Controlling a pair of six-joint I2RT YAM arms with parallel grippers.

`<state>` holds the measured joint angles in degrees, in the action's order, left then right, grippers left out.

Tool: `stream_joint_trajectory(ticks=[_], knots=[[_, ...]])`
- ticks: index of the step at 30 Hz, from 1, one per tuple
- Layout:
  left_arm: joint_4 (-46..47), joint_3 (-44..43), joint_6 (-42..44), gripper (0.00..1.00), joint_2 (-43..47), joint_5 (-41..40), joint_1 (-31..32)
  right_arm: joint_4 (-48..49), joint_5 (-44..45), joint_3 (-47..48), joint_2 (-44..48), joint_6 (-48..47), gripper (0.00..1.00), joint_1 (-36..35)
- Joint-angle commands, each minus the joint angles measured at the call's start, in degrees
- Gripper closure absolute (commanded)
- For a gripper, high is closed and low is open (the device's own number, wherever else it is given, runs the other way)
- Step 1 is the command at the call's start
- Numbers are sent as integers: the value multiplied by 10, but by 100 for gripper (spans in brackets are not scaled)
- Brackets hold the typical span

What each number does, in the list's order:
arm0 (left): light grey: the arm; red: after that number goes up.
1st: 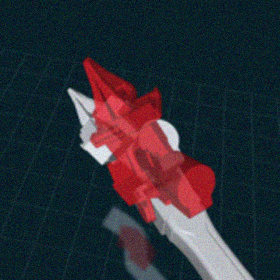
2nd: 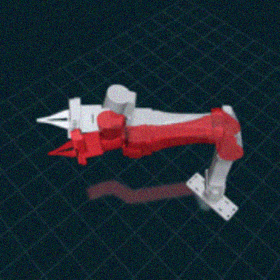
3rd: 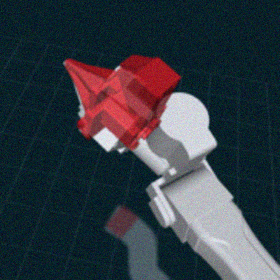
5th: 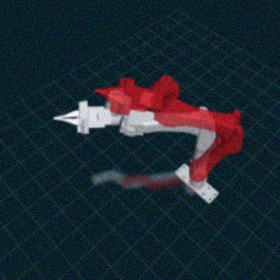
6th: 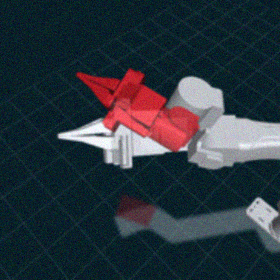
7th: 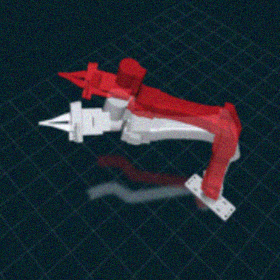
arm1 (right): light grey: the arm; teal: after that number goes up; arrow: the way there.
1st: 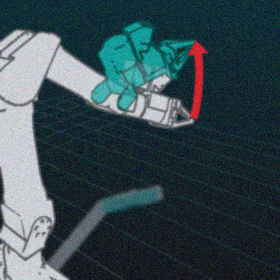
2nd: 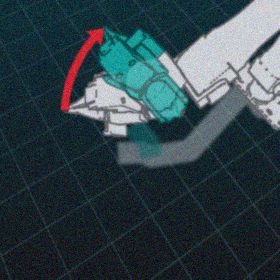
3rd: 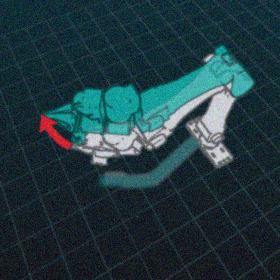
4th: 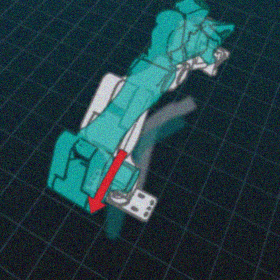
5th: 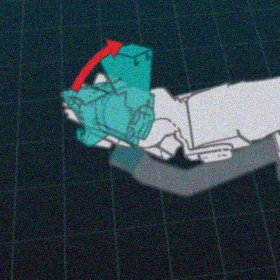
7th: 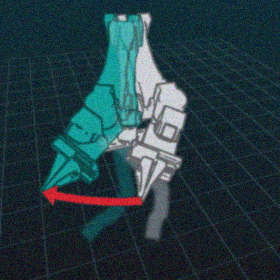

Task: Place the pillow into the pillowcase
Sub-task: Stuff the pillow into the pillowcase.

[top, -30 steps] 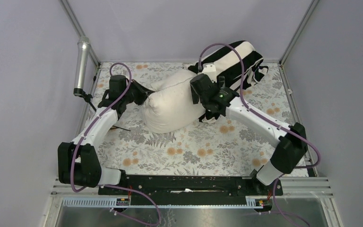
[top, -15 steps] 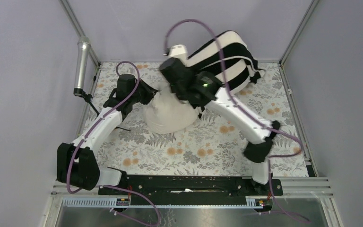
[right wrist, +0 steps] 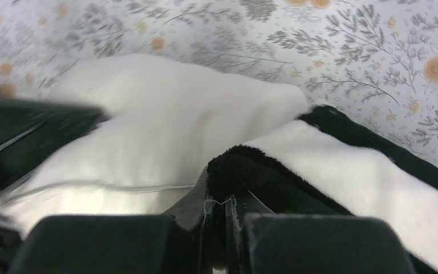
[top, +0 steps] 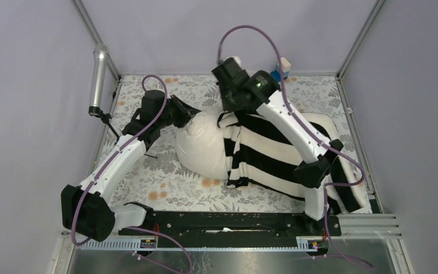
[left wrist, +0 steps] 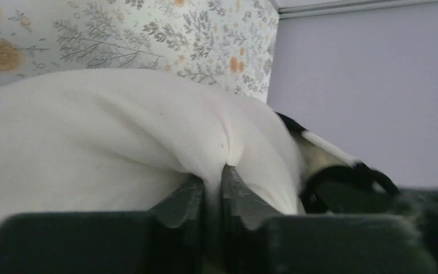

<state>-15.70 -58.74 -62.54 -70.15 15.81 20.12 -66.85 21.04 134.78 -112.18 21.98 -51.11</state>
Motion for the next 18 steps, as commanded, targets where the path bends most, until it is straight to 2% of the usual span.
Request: stream_joint_trajectory(ticks=[1,4,5,7,8,10,12,13,14,16,17,18], knots=[[60,-42,-16,66,-41,115,-9,174,-85,-28,-52,18,100,92],[34,-103,56,41,-86,122,-35,272,-99,-95,-67,5,100,130],[3,-136,91,30,-99,105,-42,288,-102,-95,-78,2,100,140],[-66,-213,163,11,-107,37,-47,278,-108,-43,-116,-2,100,151],[-90,-236,195,5,-103,-3,-48,260,-105,-8,-137,-9,100,154],[-120,-249,241,1,-82,-82,-48,237,-104,58,-170,-14,99,154],[-133,-228,262,1,-58,-126,-49,220,-108,112,-192,-16,92,153],[-137,-207,267,1,-47,-127,-49,210,-105,125,-197,-17,86,153],[-139,-184,269,1,-35,-129,-49,202,-100,133,-198,-17,74,152],[-140,-118,267,1,-9,-134,-49,191,-82,135,-185,-20,49,149],[-138,-85,264,1,5,-131,-49,183,-68,132,-169,-24,30,144],[-133,-51,257,1,18,-120,-49,175,-51,127,-154,-28,16,139]])
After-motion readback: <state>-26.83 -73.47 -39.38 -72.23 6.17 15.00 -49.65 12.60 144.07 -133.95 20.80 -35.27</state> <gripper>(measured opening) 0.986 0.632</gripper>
